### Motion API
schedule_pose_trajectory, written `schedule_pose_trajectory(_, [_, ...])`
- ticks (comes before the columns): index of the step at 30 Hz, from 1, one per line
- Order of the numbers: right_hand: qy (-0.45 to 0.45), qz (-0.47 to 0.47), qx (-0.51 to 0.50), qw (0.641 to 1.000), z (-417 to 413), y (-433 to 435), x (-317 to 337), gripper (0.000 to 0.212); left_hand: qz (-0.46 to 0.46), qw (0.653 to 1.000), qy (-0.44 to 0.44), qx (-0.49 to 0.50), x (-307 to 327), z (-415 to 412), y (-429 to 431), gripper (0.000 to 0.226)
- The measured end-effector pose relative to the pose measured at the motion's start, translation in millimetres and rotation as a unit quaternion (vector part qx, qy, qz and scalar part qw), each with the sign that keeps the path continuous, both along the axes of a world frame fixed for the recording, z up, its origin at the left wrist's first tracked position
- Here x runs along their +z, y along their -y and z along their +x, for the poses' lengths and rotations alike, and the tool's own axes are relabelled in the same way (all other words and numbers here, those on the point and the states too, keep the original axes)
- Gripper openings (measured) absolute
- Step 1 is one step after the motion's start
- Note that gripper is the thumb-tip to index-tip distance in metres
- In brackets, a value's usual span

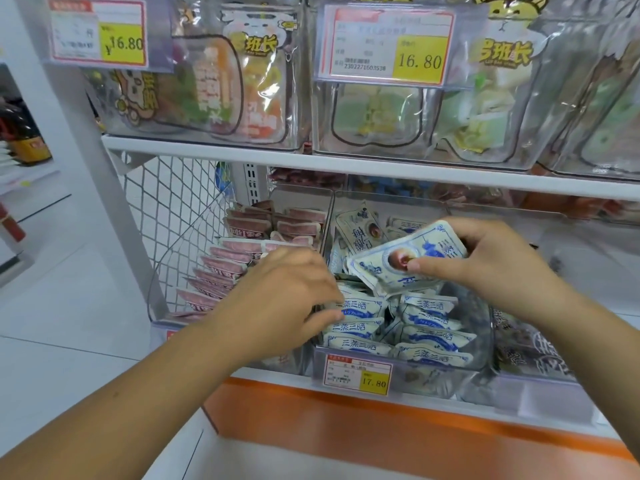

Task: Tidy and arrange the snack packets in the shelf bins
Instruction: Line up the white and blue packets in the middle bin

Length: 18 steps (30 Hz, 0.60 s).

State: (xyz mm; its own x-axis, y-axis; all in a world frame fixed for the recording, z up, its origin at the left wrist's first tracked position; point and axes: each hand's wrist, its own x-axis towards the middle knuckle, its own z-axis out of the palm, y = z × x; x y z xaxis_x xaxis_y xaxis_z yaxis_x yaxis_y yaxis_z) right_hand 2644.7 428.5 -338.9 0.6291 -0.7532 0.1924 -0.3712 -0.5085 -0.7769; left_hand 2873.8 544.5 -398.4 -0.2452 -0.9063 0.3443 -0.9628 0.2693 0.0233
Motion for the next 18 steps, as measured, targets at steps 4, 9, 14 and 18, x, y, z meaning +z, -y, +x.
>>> schedule_pose_trajectory(4, [0.027, -0.028, -0.004, 0.999, 3.4, -10.6, 7.7, 0.015, -0.023, 1.000, 0.015, -0.011, -8.1, 3.2, -7.6, 0.037])
schedule_pose_trajectory(9, [-0.315, -0.287, 0.083, 0.901, 29.7, -17.5, -22.8, 0.032, -0.034, 0.999, -0.026, 0.001, -17.1, 6.8, -11.4, 0.028])
schedule_pose_trajectory(14, [-0.344, -0.171, 0.136, 0.913, 49.6, -11.0, -37.8, 0.026, -0.021, 0.999, -0.026, 0.011, -18.0, 7.4, -13.3, 0.025])
schedule_pose_trajectory(18, [-0.298, -0.064, 0.162, 0.939, 51.6, -5.4, -33.2, 0.016, -0.019, 0.999, -0.037, 0.006, -19.7, 7.9, -13.0, 0.027])
